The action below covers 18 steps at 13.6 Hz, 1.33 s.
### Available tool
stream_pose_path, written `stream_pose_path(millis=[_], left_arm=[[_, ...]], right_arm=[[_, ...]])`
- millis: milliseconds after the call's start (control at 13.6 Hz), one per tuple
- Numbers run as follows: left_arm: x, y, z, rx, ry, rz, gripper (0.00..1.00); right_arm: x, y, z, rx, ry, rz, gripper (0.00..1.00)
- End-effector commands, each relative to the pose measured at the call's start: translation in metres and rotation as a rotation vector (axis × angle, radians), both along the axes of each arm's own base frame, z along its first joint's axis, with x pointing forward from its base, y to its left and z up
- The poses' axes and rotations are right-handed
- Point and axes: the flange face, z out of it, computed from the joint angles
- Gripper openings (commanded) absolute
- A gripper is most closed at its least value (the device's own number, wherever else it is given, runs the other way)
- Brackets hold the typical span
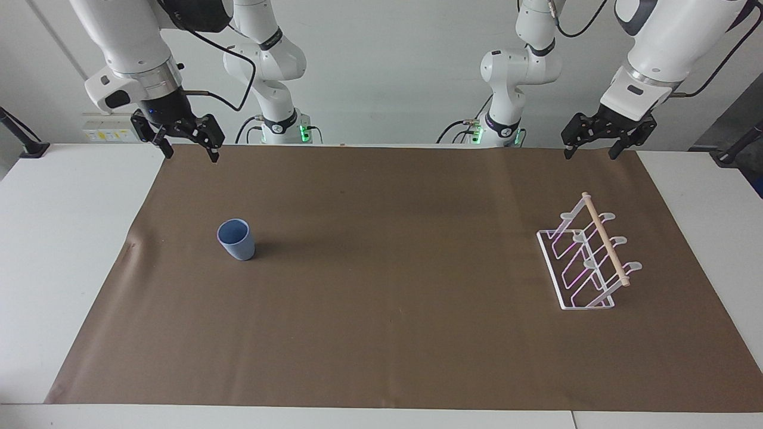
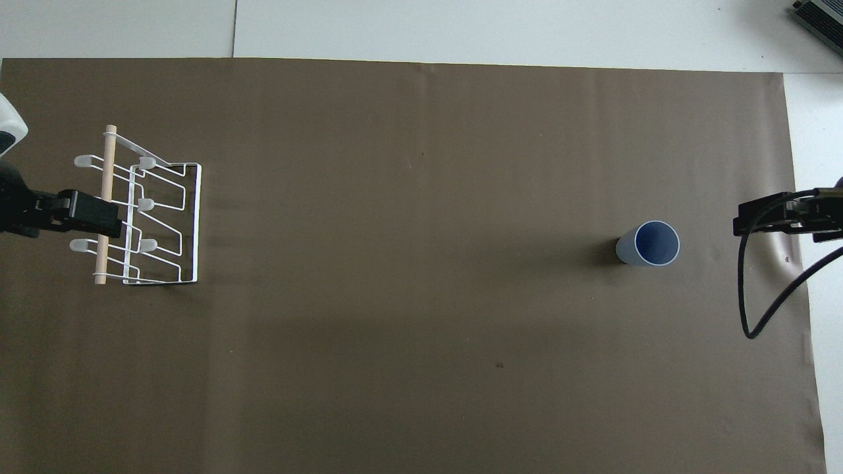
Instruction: Hang cup on cup holder
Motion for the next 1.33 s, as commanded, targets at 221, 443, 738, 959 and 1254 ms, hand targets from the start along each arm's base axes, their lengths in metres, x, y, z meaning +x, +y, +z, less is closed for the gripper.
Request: stream_pose_path(millis=[221, 443, 738, 959, 1254], left_arm=[[-0.006, 0.003, 0.003, 0.013, 0.001, 0.006, 1.0], [-0.006, 0.003, 0.003, 0.013, 0.001, 0.008, 1.0], [-0.006, 0.003, 0.003, 0.013, 0.001, 0.008, 1.0], [-0.006, 0.003, 0.003, 0.013, 0.0, 0.006, 1.0], [-0.006, 0.003, 0.003, 0.012, -0.001, 0.008, 1.0]], right_arm=[[0.0, -0.01, -0.032, 0.016, -0.018, 0.082, 1.0], [0.002, -0.019, -0.06, 0.013, -0.038, 0.086, 1.0], [0.014, -0.02, -0.111, 0.012, -0.058, 0.088, 1.0], [0.033, -0.023, -0.161, 0.012, -0.053, 0.131, 1.0], [0.028, -0.022, -0.213, 0.012, -0.039, 0.184, 1.0]])
